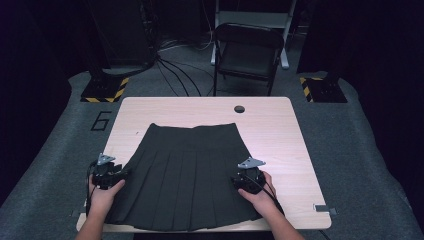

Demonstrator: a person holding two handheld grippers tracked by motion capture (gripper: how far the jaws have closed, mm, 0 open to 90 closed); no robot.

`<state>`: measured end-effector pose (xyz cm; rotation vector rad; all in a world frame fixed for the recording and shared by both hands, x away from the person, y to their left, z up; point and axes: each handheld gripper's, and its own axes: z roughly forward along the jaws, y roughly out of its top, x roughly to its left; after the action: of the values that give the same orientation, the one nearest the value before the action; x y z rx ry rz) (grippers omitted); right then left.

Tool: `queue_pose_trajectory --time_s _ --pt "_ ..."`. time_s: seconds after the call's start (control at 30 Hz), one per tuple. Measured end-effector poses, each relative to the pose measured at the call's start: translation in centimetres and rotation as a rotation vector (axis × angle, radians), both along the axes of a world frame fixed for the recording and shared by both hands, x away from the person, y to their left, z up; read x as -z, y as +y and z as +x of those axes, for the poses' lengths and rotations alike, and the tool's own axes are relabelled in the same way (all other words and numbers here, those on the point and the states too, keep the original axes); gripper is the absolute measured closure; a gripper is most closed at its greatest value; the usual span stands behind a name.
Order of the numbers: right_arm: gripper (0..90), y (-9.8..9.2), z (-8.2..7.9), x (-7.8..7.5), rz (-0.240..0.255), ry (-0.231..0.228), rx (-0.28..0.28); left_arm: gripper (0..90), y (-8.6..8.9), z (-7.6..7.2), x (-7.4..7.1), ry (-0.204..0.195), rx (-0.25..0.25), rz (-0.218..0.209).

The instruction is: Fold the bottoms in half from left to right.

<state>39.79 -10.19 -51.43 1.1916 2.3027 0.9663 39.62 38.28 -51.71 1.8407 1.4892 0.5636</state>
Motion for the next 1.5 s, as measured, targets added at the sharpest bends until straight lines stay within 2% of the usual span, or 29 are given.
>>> queue_pose_trajectory --time_s 0.07,0.13,0.2,0.37,0.4,0.47,0.57,0.7,0.8,0.83,0.9,1.0,1.2,1.27,1.3,1.37,1.5 --pt "47.9 0.0 0.1 0.0 -0.006 -0.007 -0.008 50.9 0.1 0.0 0.2 -0.002 -0.007 0.004" --pt "47.9 0.0 -0.1 0.0 0.003 0.009 -0.002 51.6 0.2 0.1 0.2 0.006 0.001 0.004" --pt "47.9 0.0 0.0 0.1 0.005 -0.004 0.0 52.7 0.2 0.1 0.4 0.003 0.01 0.002" --pt "47.7 -0.1 0.1 0.1 -0.005 0.0 -0.015 59.1 0.1 0.1 0.6 -0.006 0.018 -0.019" --pt "47.7 -0.1 0.1 0.1 -0.005 -0.001 -0.015 60.0 0.1 0.0 0.5 0.008 0.029 -0.018" --pt "47.6 0.0 0.0 0.1 -0.003 0.007 -0.011 62.5 0.2 -0.1 0.6 0.001 0.039 -0.024" --pt "47.6 -0.1 0.1 0.1 -0.004 0.006 -0.012 67.6 0.1 0.0 0.6 -0.005 0.04 -0.034" --pt "47.6 -0.1 0.1 0.1 -0.003 0.006 -0.012 77.9 0.1 0.0 0.5 0.021 0.05 -0.064" --pt "47.6 0.0 0.1 0.1 -0.001 0.006 -0.007 81.3 -0.2 0.0 0.4 0.019 0.044 -0.057" --pt "47.6 0.0 0.1 0.1 -0.001 0.006 -0.007 81.9 -0.2 0.0 0.3 0.03 0.049 -0.046" --pt "47.6 -0.1 0.1 0.1 -0.004 0.006 -0.012 82.6 -0.5 0.0 0.1 0.026 0.048 -0.033" --pt "47.6 0.0 0.1 0.1 -0.001 0.007 -0.008 83.1 -0.6 0.0 -0.2 0.027 0.056 -0.032" --pt "47.6 -0.1 0.1 0.1 0.0 0.007 -0.009 83.3 -1.1 -0.3 -1.3 -0.004 0.054 -0.036" --pt "47.6 0.0 0.1 0.1 -0.001 0.007 -0.008 83.2 -1.4 -0.4 -1.6 -0.001 0.065 -0.02" --pt "47.6 -0.1 0.1 0.1 -0.002 0.009 -0.009 83.2 -1.5 -0.4 -1.8 -0.013 0.064 -0.013" --pt "47.6 -0.1 0.1 0.1 0.0 0.006 -0.008 83.3 -1.7 -0.4 -2.3 -0.01 0.082 -0.021" --pt "47.6 -0.1 0.1 0.1 -0.001 0.006 -0.009 83.5 -2.2 -0.5 -3.4 -0.039 0.1 -0.041"
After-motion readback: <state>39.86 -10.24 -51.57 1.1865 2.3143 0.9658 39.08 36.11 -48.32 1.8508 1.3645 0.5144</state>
